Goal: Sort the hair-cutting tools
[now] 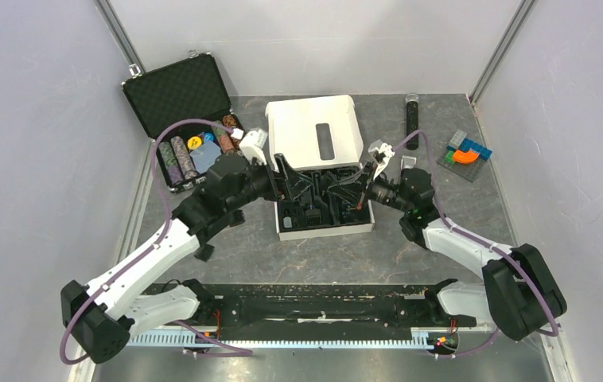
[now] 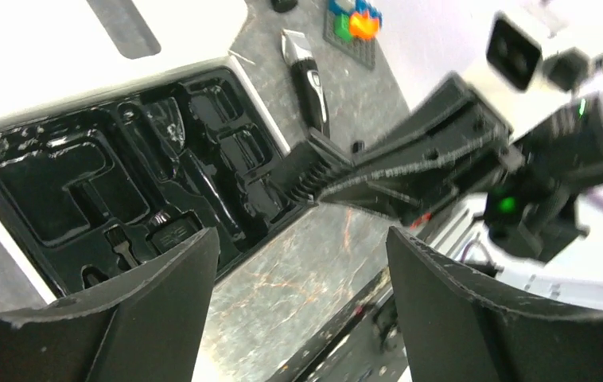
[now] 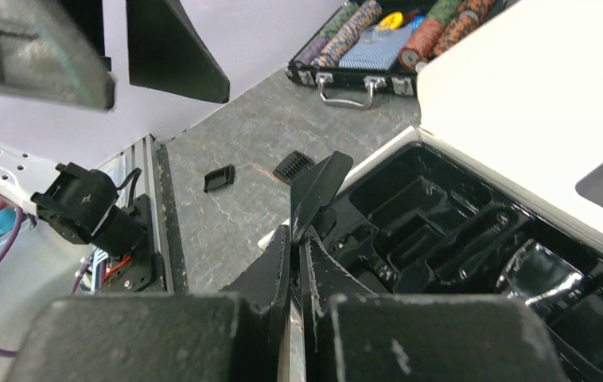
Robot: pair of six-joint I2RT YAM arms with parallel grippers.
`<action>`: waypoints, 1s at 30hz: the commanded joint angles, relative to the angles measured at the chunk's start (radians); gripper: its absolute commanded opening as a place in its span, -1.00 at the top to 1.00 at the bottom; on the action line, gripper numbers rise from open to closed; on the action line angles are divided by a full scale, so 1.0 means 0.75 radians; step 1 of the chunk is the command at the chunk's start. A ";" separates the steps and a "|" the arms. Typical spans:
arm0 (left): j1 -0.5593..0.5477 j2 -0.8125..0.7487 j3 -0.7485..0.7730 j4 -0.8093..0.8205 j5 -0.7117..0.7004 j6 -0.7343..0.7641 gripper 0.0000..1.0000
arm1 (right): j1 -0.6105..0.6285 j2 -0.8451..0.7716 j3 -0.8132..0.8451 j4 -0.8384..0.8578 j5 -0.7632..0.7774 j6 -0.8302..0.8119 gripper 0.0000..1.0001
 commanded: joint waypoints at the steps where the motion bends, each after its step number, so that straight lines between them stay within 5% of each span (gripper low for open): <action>1: 0.013 0.118 0.096 -0.084 0.285 0.463 -0.67 | -0.078 -0.008 0.162 -0.290 -0.224 -0.053 1.00; 6: 0.074 0.225 0.129 -0.005 0.507 0.509 -0.65 | -0.099 -0.014 0.210 -0.402 -0.281 -0.129 1.00; 10: 0.218 0.315 0.077 0.317 0.888 0.318 -0.66 | -0.100 -0.006 0.203 -0.352 -0.366 -0.093 1.00; 14: 0.292 0.394 0.068 0.485 1.129 0.242 -0.87 | -0.101 0.019 0.210 -0.319 -0.421 -0.036 1.00; 21: 0.291 0.318 0.056 0.296 0.995 0.644 -0.92 | -0.108 0.050 0.307 -0.480 -0.421 -0.098 0.98; 30: 0.291 0.362 0.100 0.136 0.847 0.648 -0.92 | -0.250 0.267 0.470 -0.733 -0.415 -0.074 1.00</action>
